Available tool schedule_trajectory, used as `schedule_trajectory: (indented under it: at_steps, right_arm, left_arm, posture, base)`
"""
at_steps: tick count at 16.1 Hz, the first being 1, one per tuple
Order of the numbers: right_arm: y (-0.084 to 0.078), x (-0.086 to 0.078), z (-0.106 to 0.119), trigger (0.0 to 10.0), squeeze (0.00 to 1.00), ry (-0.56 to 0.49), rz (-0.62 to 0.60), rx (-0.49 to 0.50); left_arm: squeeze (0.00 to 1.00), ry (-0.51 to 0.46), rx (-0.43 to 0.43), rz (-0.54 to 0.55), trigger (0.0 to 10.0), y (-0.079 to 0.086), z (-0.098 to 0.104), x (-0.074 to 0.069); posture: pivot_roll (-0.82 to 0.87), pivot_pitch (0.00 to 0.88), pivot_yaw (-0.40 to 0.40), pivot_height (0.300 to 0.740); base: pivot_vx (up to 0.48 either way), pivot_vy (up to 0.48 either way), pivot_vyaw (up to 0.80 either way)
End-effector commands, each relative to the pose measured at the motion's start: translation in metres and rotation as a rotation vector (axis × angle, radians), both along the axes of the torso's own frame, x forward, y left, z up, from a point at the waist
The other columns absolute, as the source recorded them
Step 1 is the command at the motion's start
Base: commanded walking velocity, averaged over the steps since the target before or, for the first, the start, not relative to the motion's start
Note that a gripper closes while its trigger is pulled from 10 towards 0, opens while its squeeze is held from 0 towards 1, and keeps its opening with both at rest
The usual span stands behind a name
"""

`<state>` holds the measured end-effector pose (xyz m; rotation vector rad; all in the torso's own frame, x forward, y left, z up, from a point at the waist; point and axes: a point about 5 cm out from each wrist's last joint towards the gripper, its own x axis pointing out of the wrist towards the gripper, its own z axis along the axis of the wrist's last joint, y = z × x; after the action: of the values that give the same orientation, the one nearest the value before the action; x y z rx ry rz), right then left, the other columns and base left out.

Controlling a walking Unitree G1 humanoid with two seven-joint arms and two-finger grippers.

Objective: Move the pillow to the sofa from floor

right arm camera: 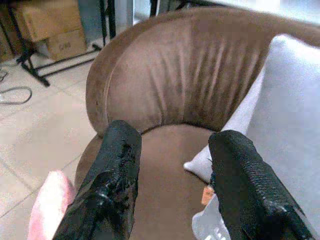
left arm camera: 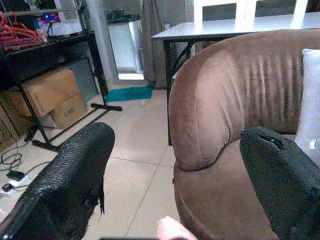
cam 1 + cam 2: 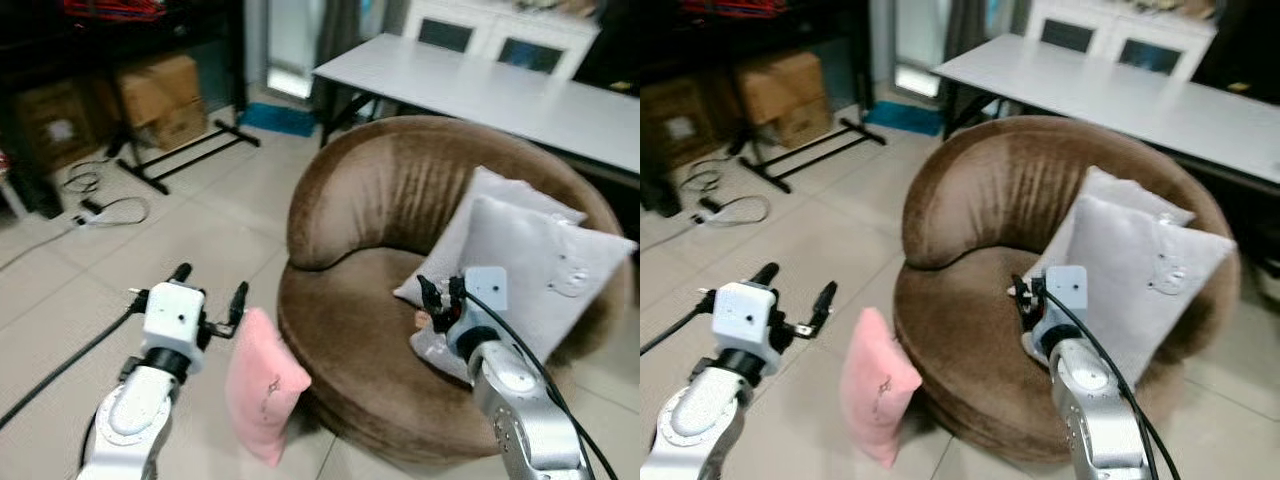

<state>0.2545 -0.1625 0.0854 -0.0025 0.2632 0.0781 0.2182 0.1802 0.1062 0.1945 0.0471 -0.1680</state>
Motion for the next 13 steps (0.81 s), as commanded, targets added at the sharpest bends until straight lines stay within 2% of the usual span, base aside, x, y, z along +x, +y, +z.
schedule_trajectory:
  at_steps: [1, 6, 9, 12, 13]
  right_arm:
    - [-0.0015, 0.0006, 0.0015, 10.0, 0.00, -0.002, 0.001, -0.024]
    - [0.0018, 0.0036, 0.0029, 10.0, 0.00, -0.014, 0.044, -0.074]
    - [0.0052, 0.0026, 0.0031, 10.0, 0.00, -0.006, 0.072, -0.029]
    - [0.0070, 0.0026, 0.0030, 10.0, 0.00, -0.004, 0.074, -0.012]
    - [0.0071, 0.0021, 0.0014, 10.0, 0.00, 0.013, 0.068, 0.003]
  left_arm:
    - [0.00, -0.003, -0.004, -0.007, 10.0, -0.0045, -0.0003, 0.0007]
    - [0.00, -0.008, -0.006, -0.001, 10.0, -0.0036, 0.0002, 0.0010]
    - [0.00, -0.021, -0.016, -0.001, 10.0, -0.0044, 0.0020, 0.0010]
    - [0.00, -0.017, -0.021, -0.001, 10.0, -0.0020, 0.0020, 0.0026]
    - [0.00, -0.020, -0.031, 0.001, 10.0, -0.0009, 0.0025, 0.0027]
  posture:
    - [0.01, 0.000, -0.044, 0.740]
    - [0.01, 0.000, -0.047, 0.740]
    - [0.01, 0.000, -0.047, 0.740]
    - [0.01, 0.000, -0.046, 0.740]
    - [0.01, 0.000, -0.044, 0.740]
  base:
    - [0.000, 0.315, 0.00]
    - [0.000, 0.337, 0.00]
    - [0.000, 0.000, 0.00]
    - [0.000, 0.000, 0.77]
    - [0.247, 0.000, 0.00]
